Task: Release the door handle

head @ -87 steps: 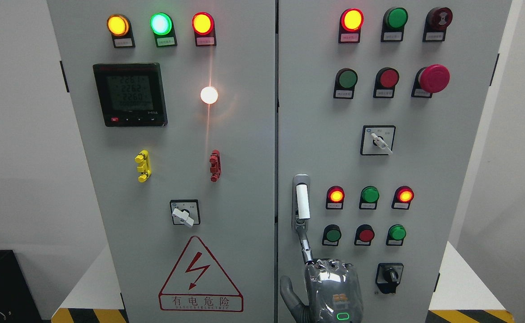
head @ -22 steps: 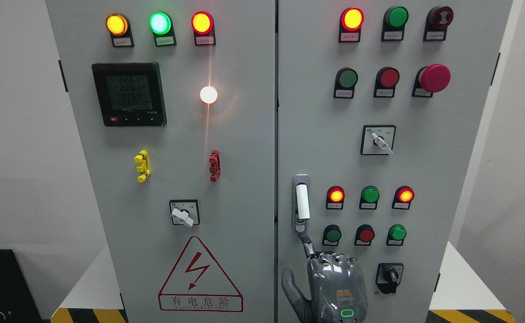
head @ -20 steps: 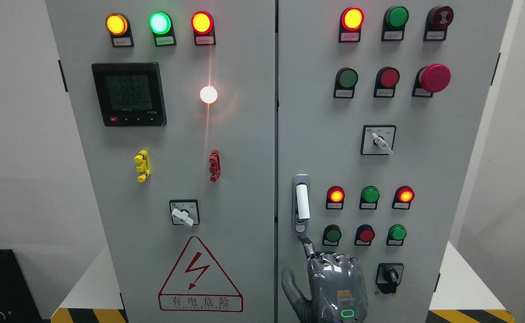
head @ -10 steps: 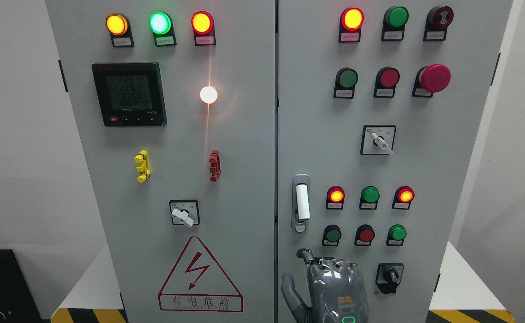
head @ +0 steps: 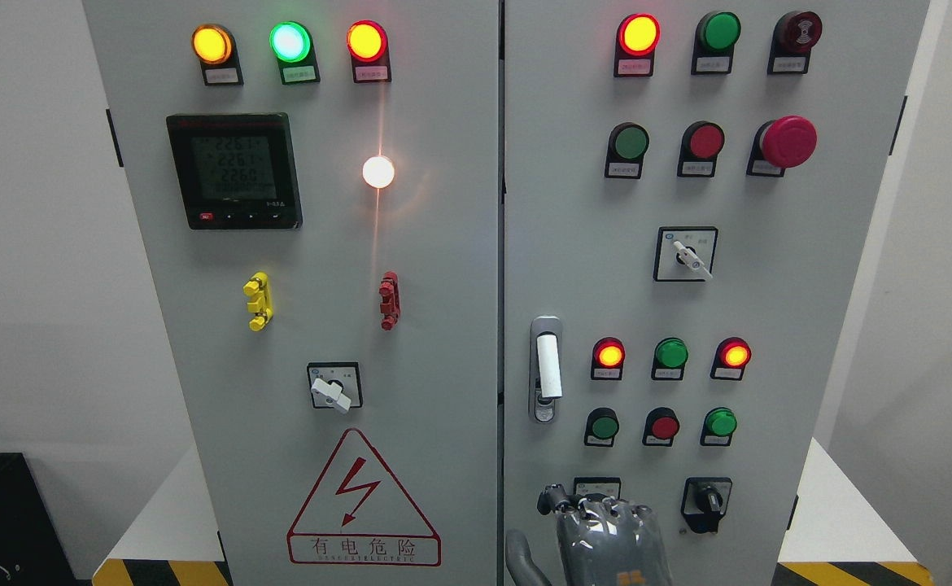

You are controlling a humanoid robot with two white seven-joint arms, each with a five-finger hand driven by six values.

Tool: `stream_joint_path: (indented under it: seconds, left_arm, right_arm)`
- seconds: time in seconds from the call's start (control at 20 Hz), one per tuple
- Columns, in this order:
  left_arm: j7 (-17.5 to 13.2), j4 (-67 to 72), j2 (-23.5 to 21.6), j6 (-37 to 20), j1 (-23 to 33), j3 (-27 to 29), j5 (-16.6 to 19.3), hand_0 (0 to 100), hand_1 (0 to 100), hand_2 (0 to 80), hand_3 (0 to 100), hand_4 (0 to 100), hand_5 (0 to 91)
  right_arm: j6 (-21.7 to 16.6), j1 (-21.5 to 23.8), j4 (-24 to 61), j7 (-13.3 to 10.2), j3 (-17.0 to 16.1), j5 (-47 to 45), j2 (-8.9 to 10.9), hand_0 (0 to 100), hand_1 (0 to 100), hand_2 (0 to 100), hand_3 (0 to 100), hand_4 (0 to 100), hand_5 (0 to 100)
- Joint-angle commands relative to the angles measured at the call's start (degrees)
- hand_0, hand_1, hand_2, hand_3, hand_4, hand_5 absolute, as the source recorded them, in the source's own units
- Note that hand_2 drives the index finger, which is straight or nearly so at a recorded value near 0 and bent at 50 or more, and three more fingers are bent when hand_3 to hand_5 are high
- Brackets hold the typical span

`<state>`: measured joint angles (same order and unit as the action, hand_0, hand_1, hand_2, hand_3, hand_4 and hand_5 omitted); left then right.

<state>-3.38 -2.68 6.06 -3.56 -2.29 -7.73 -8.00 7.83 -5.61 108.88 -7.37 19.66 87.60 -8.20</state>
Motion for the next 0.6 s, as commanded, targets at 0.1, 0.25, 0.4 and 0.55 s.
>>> stream_joint_path:
  seconds: [0.1, 0.25, 0.4, 0.55]
  left_arm:
    - [-0.05, 0.04, 0.0, -0.05, 0.0, 0.0, 0.0, 12, 56, 0.0, 0, 0, 0.0]
    - [-0.05, 0.04, 0.0, -0.05, 0.0, 0.0, 0.0, 12, 56, 0.0, 0, 0, 0.0]
    - [-0.05, 0.04, 0.0, -0.05, 0.0, 0.0, 0.0, 12, 56, 0.0, 0, 0, 0.0]
    - [-0.05, 0.04, 0.0, -0.05, 0.0, 0.0, 0.0, 12, 56, 0.0, 0, 0, 0.0]
  right_arm:
    - [-0.09, 1.83, 5.56, -0.1, -0.23, 0.29, 0.55, 40, 31, 77, 100, 97, 100]
    - [-0.09, 1.74, 5.91, -0.1, -0.23, 0.46, 0.47, 35, 25, 84, 100, 99, 100]
    - [-0.18, 0.87, 6.43, 0.07, -0.23, 1.42, 0.29, 31, 22, 88, 100, 99, 100]
    - [-0.62, -0.19, 6.35, 0.77, -0.23, 2.04, 0.29, 30, 17, 95, 100, 100, 100]
